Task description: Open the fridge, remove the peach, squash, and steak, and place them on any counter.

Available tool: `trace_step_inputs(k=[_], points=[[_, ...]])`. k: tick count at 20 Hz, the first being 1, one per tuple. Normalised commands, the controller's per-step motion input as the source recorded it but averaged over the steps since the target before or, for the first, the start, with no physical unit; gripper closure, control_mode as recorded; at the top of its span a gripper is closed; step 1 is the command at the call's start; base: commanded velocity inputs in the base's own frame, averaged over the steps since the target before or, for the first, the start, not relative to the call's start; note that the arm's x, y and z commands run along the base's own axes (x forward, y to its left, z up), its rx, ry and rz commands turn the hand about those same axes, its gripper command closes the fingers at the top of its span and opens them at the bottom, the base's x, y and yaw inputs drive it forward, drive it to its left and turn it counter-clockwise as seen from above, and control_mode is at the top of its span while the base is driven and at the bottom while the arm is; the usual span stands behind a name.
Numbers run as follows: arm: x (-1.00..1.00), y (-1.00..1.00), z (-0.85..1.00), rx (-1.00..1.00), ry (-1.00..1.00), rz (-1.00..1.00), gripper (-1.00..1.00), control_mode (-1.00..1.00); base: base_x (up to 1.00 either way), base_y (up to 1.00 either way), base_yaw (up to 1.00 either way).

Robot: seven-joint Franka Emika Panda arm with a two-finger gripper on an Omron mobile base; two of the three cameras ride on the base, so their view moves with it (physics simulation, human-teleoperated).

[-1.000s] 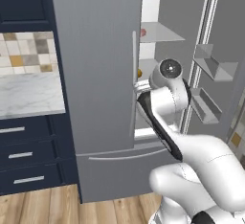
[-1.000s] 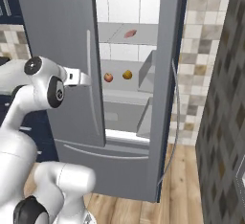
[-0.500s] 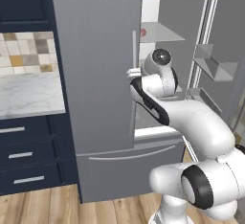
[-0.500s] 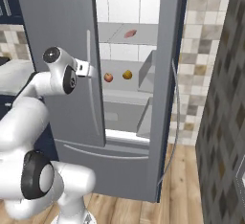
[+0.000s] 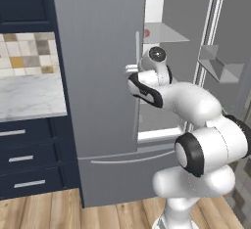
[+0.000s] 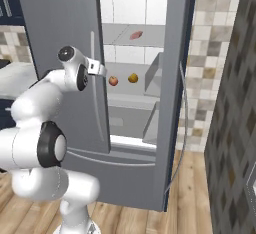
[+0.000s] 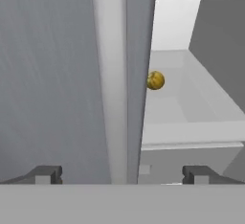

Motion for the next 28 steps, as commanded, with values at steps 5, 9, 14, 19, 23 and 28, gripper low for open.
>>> trace_step_inputs(k=[5,9,14,19,23,28], points=[[0.8,0.08,-0.12,0.01,0.0,0.0,-1.0,-1.0,0.0,0.0,0.0],[0.7,0.15,-0.25,0.0,-0.03,0.0,-1.0,-1.0,0.0,0.0,0.0],[0.68,0.16,-0.34,0.0,-0.03,0.0,1.0,-1.0,0.0,0.0,0.0],[0.46,0.28,-0.05,0.0,0.06,-0.07,1.0,-1.0,0.0,0.0,0.0],[0.01,0.57,0.0,0.0,0.12,-0.21,1.0,-1.0,0.0,0.0,0.0],[-0.48,0.7,-0.05,-0.02,0.05,-0.18,1.0,-1.0,0.0,0.0,0.0]])
